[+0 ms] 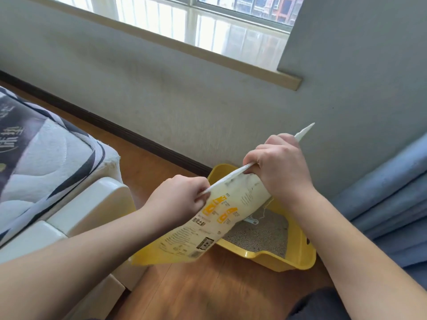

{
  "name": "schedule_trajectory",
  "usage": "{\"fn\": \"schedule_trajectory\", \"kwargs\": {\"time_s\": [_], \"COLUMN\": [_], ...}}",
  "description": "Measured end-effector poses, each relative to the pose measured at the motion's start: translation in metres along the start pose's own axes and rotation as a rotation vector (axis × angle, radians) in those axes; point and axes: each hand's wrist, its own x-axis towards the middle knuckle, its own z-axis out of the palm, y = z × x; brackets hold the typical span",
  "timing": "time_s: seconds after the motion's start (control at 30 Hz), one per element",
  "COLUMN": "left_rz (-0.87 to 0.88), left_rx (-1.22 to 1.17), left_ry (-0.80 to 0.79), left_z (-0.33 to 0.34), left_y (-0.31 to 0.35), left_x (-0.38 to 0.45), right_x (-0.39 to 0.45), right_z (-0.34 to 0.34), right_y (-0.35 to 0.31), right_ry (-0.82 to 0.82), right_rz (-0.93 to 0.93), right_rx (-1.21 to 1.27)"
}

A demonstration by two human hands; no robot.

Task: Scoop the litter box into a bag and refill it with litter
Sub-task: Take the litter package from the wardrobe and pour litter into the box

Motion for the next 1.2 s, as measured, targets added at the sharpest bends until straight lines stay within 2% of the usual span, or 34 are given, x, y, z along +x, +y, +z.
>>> {"fn": "schedule_trajectory", "kwargs": {"time_s": [0.17, 0.37, 0.63, 0.8, 0.9, 1.0, 1.1, 1.2], "left_rz": [0.079, 0.084, 0.044, 0.039, 0.066, 0.090, 0.111, 0.122], "left_rx": [-0.058, -0.067, -0.175, -0.255, -0.311, -0.380, -0.389, -0.364], "left_ry": [0.073, 0.273, 0.272, 0.273, 0.266, 0.254, 0.249, 0.242], "left_z": [-0.001, -0.002, 0.000, 0.003, 0.002, 0.001, 0.002, 0.006], "left_y": [0.016, 0.027, 0.011, 0.001, -0.002, -0.004, -0.003, -0.001], "left_x": [0.003, 0.005, 0.004, 0.004, 0.003, 0.001, -0.002, -0.003], "right_x": [0.003, 0.003, 0.004, -0.001, -0.005, -0.010, -0.015, -0.020], "right_z": [-0.007, -0.004, -0.005, -0.007, -0.011, -0.007, 0.009, 0.017], "right_y": [-0.027, -0.039, -0.027, -0.001, 0.012, 0.022, 0.030, 0.037], "right_ry": [0.026, 0.034, 0.139, 0.142, 0.133, -0.023, -0.144, -0.064], "right_rz": [-0.081, -0.128, -0.200, -0.014, 0.301, 0.564, 0.608, 0.684], "right_rx": [-0.049, -0.117, -0.077, 0.052, 0.419, 0.862, 0.956, 1.022]}}
